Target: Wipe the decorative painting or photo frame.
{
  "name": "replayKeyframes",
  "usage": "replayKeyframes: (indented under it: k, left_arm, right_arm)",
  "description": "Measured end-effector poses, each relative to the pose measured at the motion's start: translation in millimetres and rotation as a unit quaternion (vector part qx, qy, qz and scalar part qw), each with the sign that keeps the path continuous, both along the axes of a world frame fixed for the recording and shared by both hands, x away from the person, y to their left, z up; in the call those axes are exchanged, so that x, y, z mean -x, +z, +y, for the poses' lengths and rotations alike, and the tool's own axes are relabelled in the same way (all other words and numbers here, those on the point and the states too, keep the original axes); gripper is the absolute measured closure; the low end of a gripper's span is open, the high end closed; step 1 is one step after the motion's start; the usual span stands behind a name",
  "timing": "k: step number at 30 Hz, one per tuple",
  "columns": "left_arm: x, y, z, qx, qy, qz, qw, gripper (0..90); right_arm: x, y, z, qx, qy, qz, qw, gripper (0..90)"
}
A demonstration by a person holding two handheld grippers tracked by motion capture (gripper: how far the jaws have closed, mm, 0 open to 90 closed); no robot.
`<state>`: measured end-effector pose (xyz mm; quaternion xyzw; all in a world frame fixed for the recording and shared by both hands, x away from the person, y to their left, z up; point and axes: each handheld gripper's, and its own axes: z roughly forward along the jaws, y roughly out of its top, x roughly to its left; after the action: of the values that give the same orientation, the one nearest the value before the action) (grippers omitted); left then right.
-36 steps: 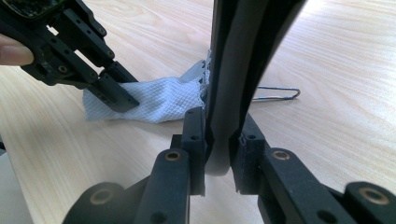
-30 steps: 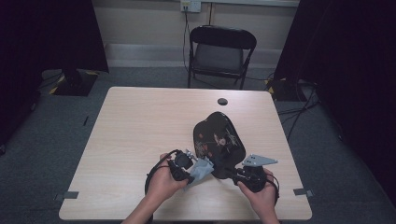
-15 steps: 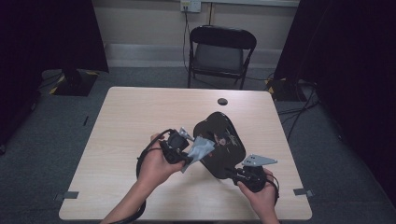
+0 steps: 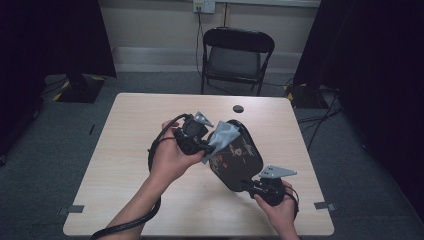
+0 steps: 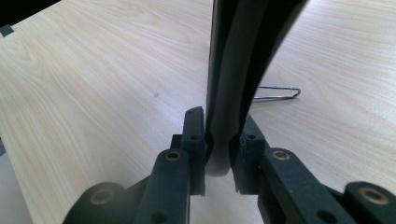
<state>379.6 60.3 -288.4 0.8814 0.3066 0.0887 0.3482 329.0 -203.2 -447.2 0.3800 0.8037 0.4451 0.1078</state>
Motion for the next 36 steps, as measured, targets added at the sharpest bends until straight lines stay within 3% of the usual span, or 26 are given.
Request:
replayKeyframes:
  k: [15,27,36]
  left_arm:
    - [-0.8,-6.2,-6.5,-0.002,-0.007,0.002,1.0000,78.3]
    - [1.7,-45.3,-13.7,-0.021,-0.019,0.031,0.9991,78.3]
    - [5.0,-88.2,-12.3,-0.039,-0.024,0.064,0.9969,78.4]
  right_arm:
    - [-0.4,0.0,1.5,0.002,0.001,-0.002,1.0000,77.8]
    - [-0.5,0.3,1.5,0.004,0.001,-0.002,1.0000,77.8]
    - [-0.3,0.4,1.7,0.005,0.001,-0.001,1.0000,77.8]
